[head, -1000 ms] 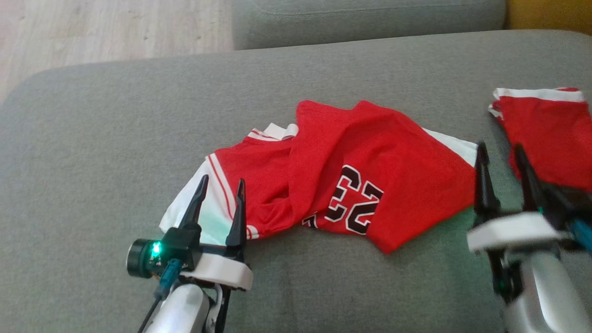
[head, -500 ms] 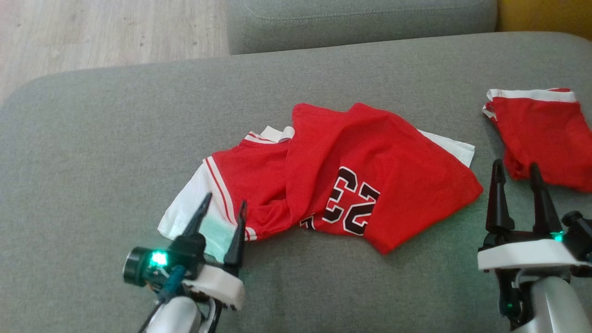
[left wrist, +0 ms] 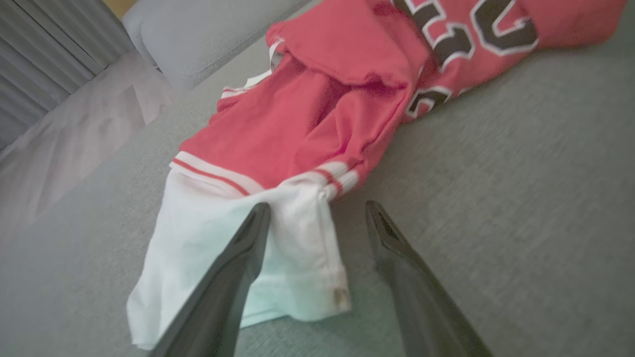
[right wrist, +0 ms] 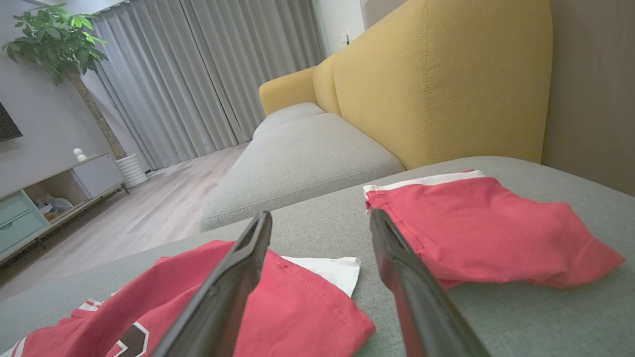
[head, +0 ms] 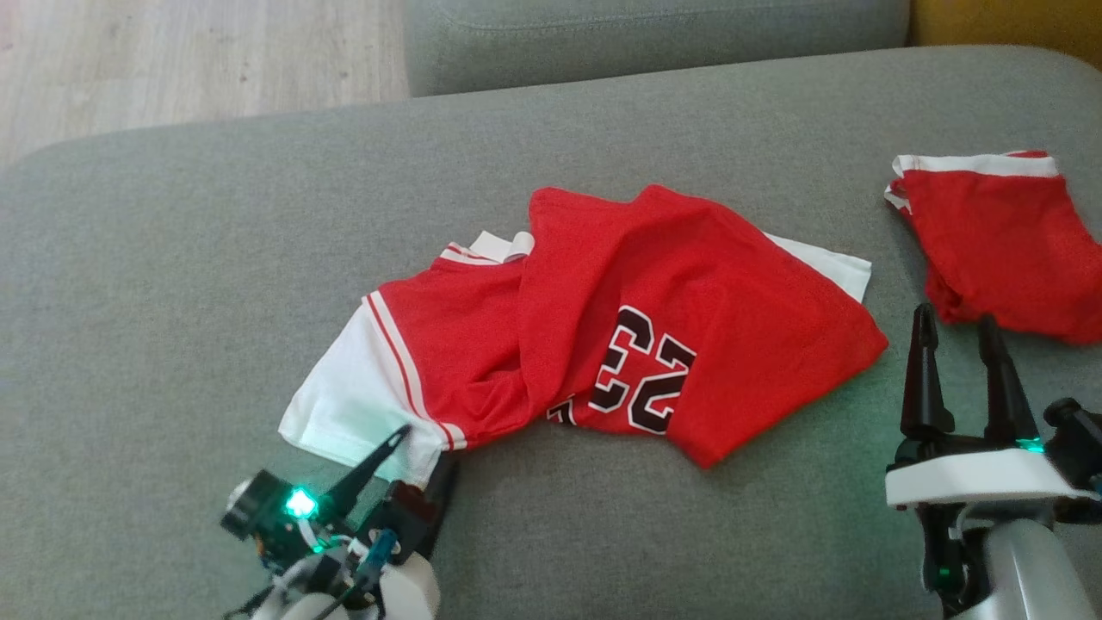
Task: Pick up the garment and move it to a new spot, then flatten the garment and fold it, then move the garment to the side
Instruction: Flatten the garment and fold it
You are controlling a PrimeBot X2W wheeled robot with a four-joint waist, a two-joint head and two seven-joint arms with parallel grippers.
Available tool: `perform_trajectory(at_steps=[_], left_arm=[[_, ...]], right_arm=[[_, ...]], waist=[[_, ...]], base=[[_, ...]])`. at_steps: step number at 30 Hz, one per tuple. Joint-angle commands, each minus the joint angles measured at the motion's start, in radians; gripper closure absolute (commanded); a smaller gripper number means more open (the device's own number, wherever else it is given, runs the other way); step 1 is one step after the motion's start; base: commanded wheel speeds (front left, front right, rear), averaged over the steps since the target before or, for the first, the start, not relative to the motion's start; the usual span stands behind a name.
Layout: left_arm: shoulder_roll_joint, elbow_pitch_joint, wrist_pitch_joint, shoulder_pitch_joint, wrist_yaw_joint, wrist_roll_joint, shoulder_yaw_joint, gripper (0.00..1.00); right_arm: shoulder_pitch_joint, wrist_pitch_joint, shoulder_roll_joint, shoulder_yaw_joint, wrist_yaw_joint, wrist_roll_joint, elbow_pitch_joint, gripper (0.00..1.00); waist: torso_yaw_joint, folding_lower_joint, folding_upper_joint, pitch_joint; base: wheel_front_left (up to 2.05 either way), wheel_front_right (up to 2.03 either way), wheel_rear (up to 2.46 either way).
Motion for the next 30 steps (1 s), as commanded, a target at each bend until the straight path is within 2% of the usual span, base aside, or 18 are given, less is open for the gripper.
perform_trajectory(at_steps=[1, 8, 10, 18, 21, 30], left_arm=[[0.034, -0.023, 0.016, -0.064, 0.011, 0.021, 0.028, 0.0], [0.047, -0.01, 0.059, -0.11, 0.051, 0.066, 0.023, 0.0], [0.048, -0.01, 0.051, -0.121, 0.053, 0.063, 0.026, 1.0], [0.048, -0.108, -0.092, -0.179, 0.133, 0.009, 0.126, 1.0], [0.052, -0.167, -0.125, -0.206, 0.149, -0.026, 0.173, 1.0], [0.089, -0.37, -0.108, -0.299, 0.173, -0.067, 0.27, 1.0]], right_arm=[[-0.025, -0.006, -0.004, 0.027, -0.001, 0.007, -0.028, 0.0], [-0.04, -0.006, -0.004, 0.033, -0.001, 0.015, -0.028, 0.0], [-0.043, -0.006, -0.004, 0.034, -0.001, 0.017, -0.027, 0.0], [-0.04, -0.006, -0.004, 0.032, -0.001, 0.024, -0.023, 0.0], [-0.036, -0.006, -0.004, 0.037, -0.001, 0.027, -0.022, 0.0], [-0.028, -0.006, -0.004, 0.052, -0.001, 0.039, -0.027, 0.0]], waist=[[-0.007, 0.0, 0.0, 0.007], [-0.028, 0.0, 0.0, 0.028], [-0.032, 0.0, 0.0, 0.031], [-0.037, 0.0, 0.0, 0.007], [-0.033, 0.0, 0.0, -0.011], [-0.025, 0.0, 0.0, -0.034]], base=[[0.0, 0.0, 0.0], [0.0, 0.0, 0.0], [0.0, 0.0, 0.0], [0.0, 0.0, 0.0], [0.0, 0.0, 0.0], [0.0, 0.0, 0.0]])
